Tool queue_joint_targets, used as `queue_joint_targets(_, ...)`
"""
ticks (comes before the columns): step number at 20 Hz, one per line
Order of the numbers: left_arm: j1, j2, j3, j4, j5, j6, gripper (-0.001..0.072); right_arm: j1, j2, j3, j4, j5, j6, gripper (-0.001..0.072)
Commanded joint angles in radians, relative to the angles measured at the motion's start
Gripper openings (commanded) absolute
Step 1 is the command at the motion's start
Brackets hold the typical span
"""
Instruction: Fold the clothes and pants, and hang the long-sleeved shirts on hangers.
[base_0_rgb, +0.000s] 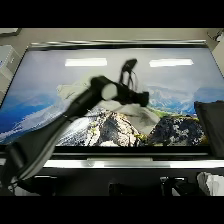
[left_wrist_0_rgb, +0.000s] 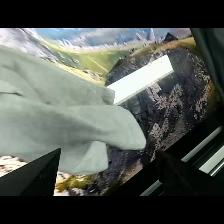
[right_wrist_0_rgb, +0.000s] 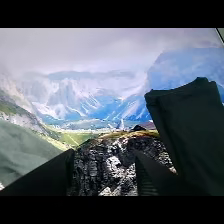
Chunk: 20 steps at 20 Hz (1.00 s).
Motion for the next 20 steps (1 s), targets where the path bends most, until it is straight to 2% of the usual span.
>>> queue_joint_targets(1, 0.164, 0.167, 0.0, 0.122, -0.25, 0.045, 0.0711, -0.001, -0.155, 0.0, -0.053, -0.023, -0.032, 0.0473)
queue_joint_targets(2, 0.214, 0.205, 0.0, 0.169, -0.307, 0.045, 0.071, -0.01, -0.22, 0.0, -0.01, -0.023, -0.034, 0.0473)
queue_joint_targets(4, 0.316, 0.272, -0.002, 0.242, -0.391, 0.045, 0.071, -0.105, -0.338, 0.0, 0.277, -0.04, -0.03, 0.0446)
queue_joint_targets(5, 0.36, 0.298, -0.005, 0.259, -0.417, 0.045, 0.071, -0.145, -0.393, 0.0, 0.413, -0.083, -0.02, 0.0337)
queue_joint_targets(6, 0.405, 0.318, -0.005, 0.271, -0.44, 0.045, 0.071, -0.171, -0.438, 0.0, 0.486, -0.119, -0.021, 0.0237)
queue_joint_targets(7, 0.441, 0.333, -0.005, 0.275, -0.456, 0.045, 0.071, -0.185, -0.481, 0.0, 0.515, -0.151, -0.019, 0.0209)
queue_joint_targets(8, 0.473, 0.343, -0.005, 0.278, -0.467, 0.046, 0.071, -0.187, -0.519, 0.0, 0.535, -0.172, -0.017, 0.0223)
queue_joint_targets(9, 0.506, 0.347, -0.005, 0.278, -0.48, 0.046, 0.071, -0.187, -0.55, 0.0, 0.546, -0.195, -0.013, 0.0336)
queue_joint_targets(10, 0.534, 0.346, -0.006, 0.278, -0.491, 0.05, 0.071, -0.187, -0.587, -0.003, 0.537, -0.209, -0.065, 0.0357)
queue_joint_targets(11, 0.558, 0.346, -0.014, 0.278, -0.492, 0.055, 0.071, -0.188, -0.623, -0.014, 0.537, -0.199, -0.174, 0.045)
queue_joint_targets(12, 0.582, 0.347, -0.027, 0.278, -0.497, 0.059, 0.071, -0.197, -0.653, -0.026, 0.546, -0.183, -0.271, 0.0513)
queue_joint_targets(14, 0.624, 0.347, -0.06, 0.278, -0.507, 0.085, 0.071, -0.278, -0.703, -0.074, 0.727, -0.179, -0.369, 0.0506)
queue_joint_targets(16, 0.653, 0.347, -0.089, 0.278, -0.509, 0.106, 0.071, -0.408, -0.753, -0.15, 0.9, -0.116, -0.422, 0.0506)
queue_joint_targets(18, 0.679, 0.347, -0.119, 0.278, -0.497, 0.117, 0.071, -0.523, -0.773, -0.252, 0.948, -0.093, -0.439, 0.047)
queue_joint_targets(20, 0.687, 0.346, -0.143, 0.278, -0.468, 0.12, 0.0709, -0.606, -0.773, -0.366, 0.995, -0.171, -0.467, 0.0469)
